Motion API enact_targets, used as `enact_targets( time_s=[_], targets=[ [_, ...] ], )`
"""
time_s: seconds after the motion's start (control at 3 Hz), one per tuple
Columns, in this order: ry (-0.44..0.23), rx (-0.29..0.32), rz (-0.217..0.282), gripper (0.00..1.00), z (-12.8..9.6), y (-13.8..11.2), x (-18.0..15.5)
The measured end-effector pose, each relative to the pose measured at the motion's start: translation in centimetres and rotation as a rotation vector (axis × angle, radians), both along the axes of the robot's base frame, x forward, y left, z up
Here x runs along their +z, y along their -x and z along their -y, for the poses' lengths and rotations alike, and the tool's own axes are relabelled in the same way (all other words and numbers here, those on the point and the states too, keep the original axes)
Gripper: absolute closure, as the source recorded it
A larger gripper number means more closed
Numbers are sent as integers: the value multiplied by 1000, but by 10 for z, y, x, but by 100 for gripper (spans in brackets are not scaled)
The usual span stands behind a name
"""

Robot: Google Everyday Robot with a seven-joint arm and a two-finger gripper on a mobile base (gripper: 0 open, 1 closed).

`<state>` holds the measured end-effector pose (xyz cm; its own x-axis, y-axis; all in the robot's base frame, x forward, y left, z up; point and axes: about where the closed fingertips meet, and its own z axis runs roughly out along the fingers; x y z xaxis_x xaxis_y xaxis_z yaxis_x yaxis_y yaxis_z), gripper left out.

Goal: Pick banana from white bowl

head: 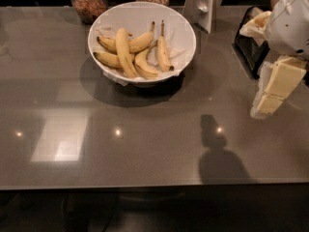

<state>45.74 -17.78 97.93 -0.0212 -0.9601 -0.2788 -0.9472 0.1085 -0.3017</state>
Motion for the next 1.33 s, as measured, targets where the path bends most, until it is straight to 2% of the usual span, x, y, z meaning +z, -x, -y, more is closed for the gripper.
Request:
enact_targets(
  time_s=[0.33,0.67,1.0,1.33],
  targets=[
    [-12,232,45,0,-43,-21,1],
    [7,450,134,0,-83,-44,2],
    [32,643,253,0,-125,-67,5],
    [45,678,271,0,-127,-67,6]
  ],
)
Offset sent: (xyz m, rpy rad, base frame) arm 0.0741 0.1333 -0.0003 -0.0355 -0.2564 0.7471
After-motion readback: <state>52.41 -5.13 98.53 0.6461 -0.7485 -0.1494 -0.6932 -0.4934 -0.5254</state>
